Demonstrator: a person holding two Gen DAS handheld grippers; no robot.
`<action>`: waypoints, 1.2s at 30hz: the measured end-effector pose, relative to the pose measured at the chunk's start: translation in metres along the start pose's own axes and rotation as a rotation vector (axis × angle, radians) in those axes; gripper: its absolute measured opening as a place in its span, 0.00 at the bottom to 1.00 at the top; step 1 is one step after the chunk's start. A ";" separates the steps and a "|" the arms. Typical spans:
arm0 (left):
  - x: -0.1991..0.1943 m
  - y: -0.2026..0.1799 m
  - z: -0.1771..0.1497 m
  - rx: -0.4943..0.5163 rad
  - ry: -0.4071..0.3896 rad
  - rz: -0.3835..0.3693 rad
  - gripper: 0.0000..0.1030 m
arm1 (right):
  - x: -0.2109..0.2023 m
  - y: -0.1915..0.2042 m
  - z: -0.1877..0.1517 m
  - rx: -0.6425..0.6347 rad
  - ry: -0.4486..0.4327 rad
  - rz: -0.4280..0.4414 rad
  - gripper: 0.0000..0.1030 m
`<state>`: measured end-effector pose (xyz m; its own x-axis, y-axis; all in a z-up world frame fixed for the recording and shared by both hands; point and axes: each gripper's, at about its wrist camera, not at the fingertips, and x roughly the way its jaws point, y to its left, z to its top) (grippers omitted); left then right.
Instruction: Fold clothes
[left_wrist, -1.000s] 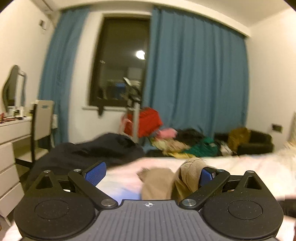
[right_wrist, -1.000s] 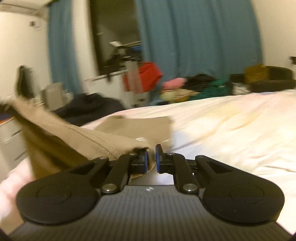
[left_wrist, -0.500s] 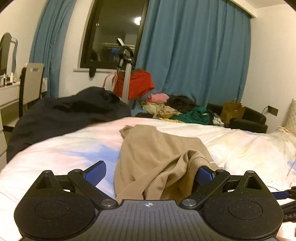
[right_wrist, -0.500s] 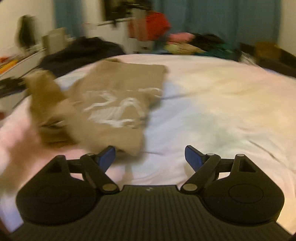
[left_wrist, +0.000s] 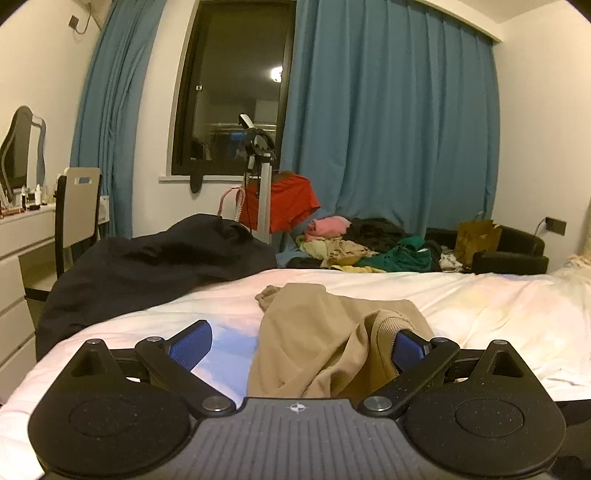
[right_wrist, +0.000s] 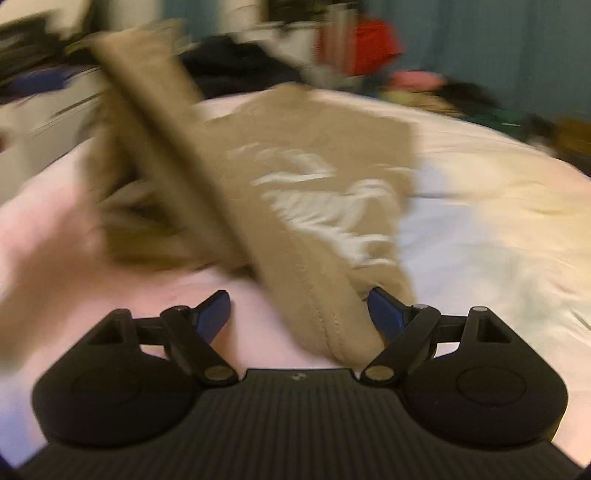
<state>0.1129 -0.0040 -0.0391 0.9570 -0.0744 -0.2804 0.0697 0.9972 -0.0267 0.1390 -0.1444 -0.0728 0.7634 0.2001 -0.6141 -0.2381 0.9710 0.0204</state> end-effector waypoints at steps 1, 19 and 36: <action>0.000 0.000 -0.001 0.003 -0.004 0.012 0.97 | 0.001 -0.005 0.001 0.042 -0.023 -0.036 0.81; 0.018 -0.024 -0.041 0.140 0.124 0.084 0.98 | -0.099 -0.040 0.010 0.254 -0.643 -0.290 0.81; 0.048 -0.078 -0.054 0.410 0.007 0.113 0.98 | -0.082 -0.039 0.006 0.253 -0.532 -0.285 0.81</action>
<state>0.1386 -0.0860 -0.1027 0.9633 0.0372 -0.2659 0.0716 0.9188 0.3882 0.0898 -0.1979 -0.0183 0.9841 -0.0954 -0.1498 0.1165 0.9834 0.1390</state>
